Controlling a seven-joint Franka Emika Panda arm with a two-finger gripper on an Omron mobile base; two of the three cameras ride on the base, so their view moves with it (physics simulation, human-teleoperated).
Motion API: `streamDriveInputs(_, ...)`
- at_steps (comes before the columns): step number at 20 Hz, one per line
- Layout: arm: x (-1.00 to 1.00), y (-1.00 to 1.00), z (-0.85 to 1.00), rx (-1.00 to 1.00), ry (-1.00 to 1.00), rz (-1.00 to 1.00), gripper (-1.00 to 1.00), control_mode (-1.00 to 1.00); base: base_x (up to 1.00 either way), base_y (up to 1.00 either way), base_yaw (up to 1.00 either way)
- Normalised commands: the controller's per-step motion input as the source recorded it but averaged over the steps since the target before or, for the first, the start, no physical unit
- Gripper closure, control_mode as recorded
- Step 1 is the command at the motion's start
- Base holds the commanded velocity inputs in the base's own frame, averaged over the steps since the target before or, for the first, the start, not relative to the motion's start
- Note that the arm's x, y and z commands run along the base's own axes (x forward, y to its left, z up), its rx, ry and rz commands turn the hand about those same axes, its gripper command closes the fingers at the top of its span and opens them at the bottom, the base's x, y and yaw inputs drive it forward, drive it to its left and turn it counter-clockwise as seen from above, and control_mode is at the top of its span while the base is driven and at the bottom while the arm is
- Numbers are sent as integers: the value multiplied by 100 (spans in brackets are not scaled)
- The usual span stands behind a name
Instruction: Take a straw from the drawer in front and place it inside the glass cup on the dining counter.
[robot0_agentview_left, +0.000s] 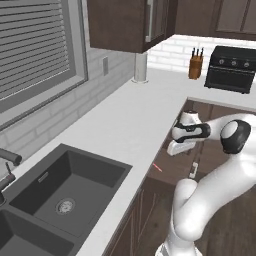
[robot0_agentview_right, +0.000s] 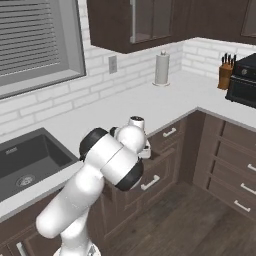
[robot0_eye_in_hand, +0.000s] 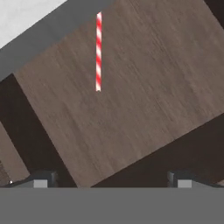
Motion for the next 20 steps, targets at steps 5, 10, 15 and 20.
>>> streamDriveInputs(5,-7,0,-47,0,-2,6,-100,-100,0,0,0)
streamDriveInputs(10,-39,-6,-34,0,0,2,-100,-100,0,0,0)
streamDriveInputs(15,-74,-17,-19,-5,0,0,-100,-100,0,0,0)
streamDriveInputs(20,-90,-34,-25,-3,-4,1,-100,-100,0,0,0)
